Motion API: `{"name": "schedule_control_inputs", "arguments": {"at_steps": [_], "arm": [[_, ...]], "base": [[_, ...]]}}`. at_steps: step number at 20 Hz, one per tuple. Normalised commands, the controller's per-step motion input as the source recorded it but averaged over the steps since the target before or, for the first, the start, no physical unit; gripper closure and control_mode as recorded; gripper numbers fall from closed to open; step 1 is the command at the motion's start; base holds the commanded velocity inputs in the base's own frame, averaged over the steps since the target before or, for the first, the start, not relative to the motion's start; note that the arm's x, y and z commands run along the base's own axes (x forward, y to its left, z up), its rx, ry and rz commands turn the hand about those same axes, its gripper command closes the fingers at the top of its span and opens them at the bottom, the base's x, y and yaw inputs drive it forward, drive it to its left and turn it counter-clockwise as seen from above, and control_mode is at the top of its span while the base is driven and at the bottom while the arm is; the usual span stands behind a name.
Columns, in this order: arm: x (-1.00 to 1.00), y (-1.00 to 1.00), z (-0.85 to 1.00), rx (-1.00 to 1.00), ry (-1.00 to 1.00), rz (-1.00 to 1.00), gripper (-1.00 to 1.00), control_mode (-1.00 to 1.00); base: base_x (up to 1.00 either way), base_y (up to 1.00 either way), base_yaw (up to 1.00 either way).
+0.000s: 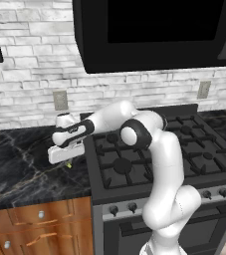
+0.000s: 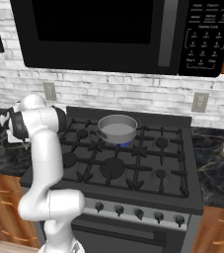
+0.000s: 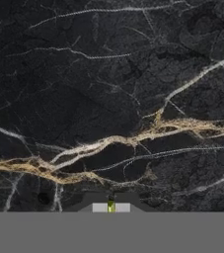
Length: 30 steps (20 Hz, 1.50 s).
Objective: Turn on the burner for the pot on the stove. Wait thirty seconds for the pot to heat up. Then add the lemon wedge to the pot.
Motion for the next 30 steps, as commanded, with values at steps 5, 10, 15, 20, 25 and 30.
{"name": "schedule_control_inputs", "arguments": {"at_steps": [5, 10, 15, 20, 25, 30], "arm": [[0.09, -0.18, 0.43, 0.0, 0.0, 0.02, 1.0, -1.0], [0.22, -0.33, 0.31, 0.0, 0.0, 0.0, 1.0, -1.0], [0.16, -0.41, 0.13, 0.0, -0.04, 0.0, 1.0, -1.0], [0.19, -0.41, 0.34, 0.0, -0.07, 0.0, 1.0, -1.0], [0.04, -0.39, 0.06, 0.0, -0.13, 0.0, 1.0, -1.0], [0.0, -0.2, 0.09, 0.0, -0.24, -0.04, 1.0, -1.0]], "base": [[0.0, 0.0, 0.0], [0.0, 0.0, 0.0], [0.0, 0.0, 0.0], [0.0, 0.0, 0.0], [0.0, 0.0, 0.0], [0.0, 0.0, 0.0]]}}
